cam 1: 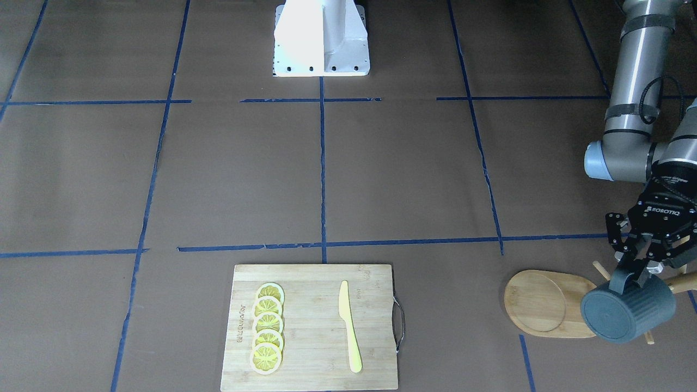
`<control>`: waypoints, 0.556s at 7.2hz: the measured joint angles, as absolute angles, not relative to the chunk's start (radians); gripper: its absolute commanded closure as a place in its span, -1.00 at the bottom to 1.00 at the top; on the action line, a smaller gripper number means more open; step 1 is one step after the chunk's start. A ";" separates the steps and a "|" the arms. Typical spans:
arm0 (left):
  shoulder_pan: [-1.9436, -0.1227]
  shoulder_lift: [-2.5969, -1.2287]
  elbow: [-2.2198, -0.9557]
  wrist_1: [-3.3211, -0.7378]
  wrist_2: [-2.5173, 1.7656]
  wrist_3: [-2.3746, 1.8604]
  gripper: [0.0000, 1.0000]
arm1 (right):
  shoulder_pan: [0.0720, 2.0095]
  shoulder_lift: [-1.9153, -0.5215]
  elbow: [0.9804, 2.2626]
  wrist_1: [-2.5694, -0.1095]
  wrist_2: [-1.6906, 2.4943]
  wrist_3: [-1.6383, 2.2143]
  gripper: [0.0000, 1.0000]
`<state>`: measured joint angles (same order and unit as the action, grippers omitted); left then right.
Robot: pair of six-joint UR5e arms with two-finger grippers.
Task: Hang cup on storage rack
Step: 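Hook the mug handle onto a rack arm with the left gripper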
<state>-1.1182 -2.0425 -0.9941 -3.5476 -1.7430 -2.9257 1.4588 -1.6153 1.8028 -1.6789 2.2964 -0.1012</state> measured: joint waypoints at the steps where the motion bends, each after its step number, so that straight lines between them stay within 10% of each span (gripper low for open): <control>1: -1.119 -2.042 -0.991 -3.551 -1.743 -2.927 1.00 | 1.459 -1.615 1.804 -1.679 2.296 -0.101 -1.00; 4: -1.121 -2.030 -0.989 -3.554 -1.744 -2.932 1.00 | 1.459 -1.616 1.805 -1.678 2.296 -0.100 -1.00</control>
<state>-1.1209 -2.0297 -0.9895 -3.5536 -1.7441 -2.9315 1.4588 -1.6156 1.8054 -1.6782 2.2964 -0.0998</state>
